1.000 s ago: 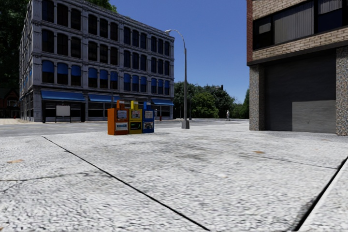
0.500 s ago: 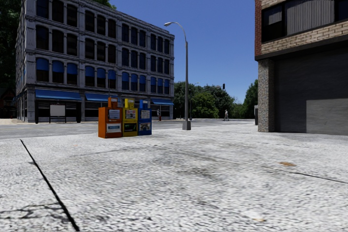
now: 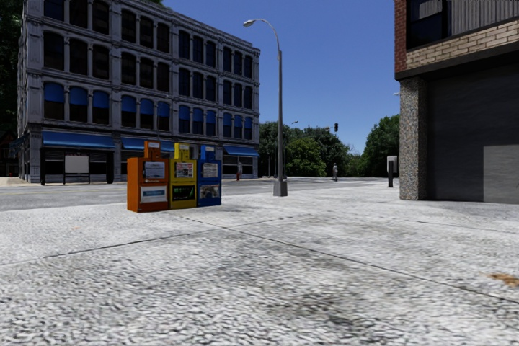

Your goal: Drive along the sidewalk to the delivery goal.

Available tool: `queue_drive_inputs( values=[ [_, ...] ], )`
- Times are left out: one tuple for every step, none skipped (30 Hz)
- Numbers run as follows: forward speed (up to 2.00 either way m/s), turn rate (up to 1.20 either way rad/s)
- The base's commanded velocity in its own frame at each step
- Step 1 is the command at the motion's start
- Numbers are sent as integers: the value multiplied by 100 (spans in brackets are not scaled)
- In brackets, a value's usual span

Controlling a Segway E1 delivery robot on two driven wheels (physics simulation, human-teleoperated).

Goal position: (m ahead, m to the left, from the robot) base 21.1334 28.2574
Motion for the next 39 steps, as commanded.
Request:
queue_drive_inputs(
  values=[
    [200, -15],
    [200, -15],
    [200, -15],
    [200, -15],
    [200, -15],
    [200, -15],
    [200, -15],
    [200, -15],
    [200, -15],
    [200, -15],
    [200, -15],
    [200, -15],
    [200, -15],
    [200, -15],
    [200, -15],
    [200, -15],
    [200, -16],
    [200, -23],
    [200, -27],
    [200, -27],
    [200, -28],
    [200, -28],
    [200, -28],
    [200, -28],
    [200, -28],
    [200, -28],
    [200, -28],
    [200, -28],
    [200, -28],
    [200, -28],
    [200, -28],
    [200, -28],
    [200, -28],
    [200, -28],
    [200, -28],
    [200, -28],
    [200, -28],
    [200, -28],
    [200, -28]
  ],
)
